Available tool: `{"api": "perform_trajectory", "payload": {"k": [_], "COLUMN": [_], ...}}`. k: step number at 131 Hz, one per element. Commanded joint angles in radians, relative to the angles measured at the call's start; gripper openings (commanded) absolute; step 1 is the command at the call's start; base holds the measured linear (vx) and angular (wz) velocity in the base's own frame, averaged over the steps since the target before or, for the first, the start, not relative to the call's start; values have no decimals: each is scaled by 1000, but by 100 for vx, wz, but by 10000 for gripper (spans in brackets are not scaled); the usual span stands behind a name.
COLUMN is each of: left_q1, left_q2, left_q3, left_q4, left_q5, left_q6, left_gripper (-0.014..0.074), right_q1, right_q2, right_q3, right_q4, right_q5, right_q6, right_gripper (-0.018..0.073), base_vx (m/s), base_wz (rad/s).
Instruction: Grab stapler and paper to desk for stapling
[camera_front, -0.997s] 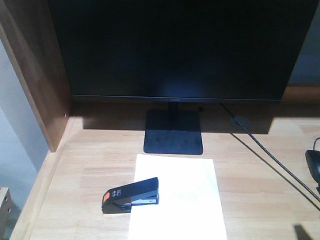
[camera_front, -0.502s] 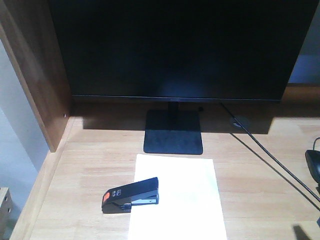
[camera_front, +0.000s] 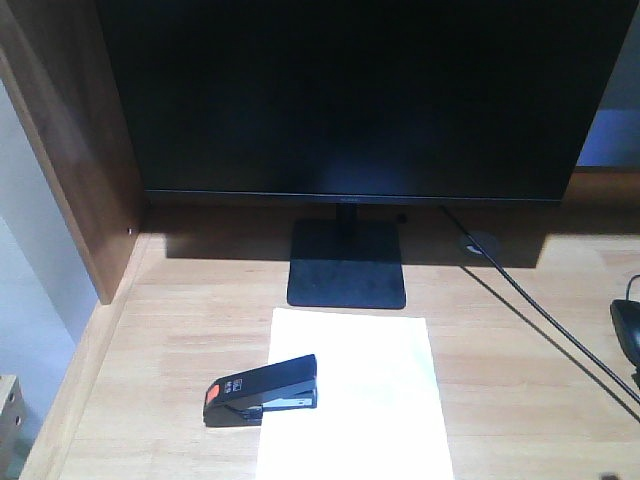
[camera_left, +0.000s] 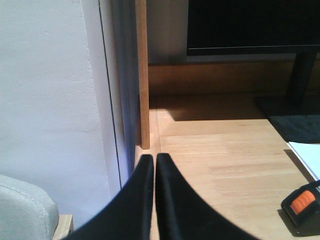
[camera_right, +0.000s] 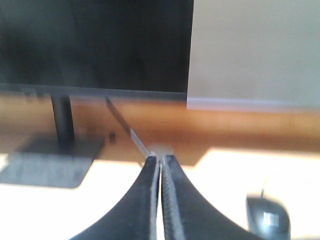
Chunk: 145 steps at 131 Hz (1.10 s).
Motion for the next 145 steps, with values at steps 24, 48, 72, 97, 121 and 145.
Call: {"api": "perform_trajectory", "payload": {"k": [24, 48, 72, 97, 121, 145], "left_q1": [0, 0, 0, 0, 0, 0], "left_q2": [-16, -16, -16, -16, -16, -16], "left_q3": [11, 11, 11, 11, 11, 11], "left_q4": [-9, -9, -9, -9, -9, -9], "left_q5": [-74, -74, -74, -74, -74, -74], "left_q6": [-9, -9, -9, -9, -9, -9], "left_gripper": [-6, -6, -6, -6, -6, -6], "right_q1": [-7, -7, -7, -8, -46, -73], "right_q2": [-21, -20, -20, -20, -20, -21], "right_q3": [5, 5, 5, 5, 5, 5], "right_q4": [-16, -14, -14, -16, -18, -17], "right_q5": [-22, -22, -26, -27, -27, -41], "right_q6": [-31, -38, -38, -38, -37, -41], "right_gripper": [-10, -10, -10, -10, -10, -10], "base_vx": [0, 0, 0, 0, 0, 0], "base_wz": [0, 0, 0, 0, 0, 0]}}
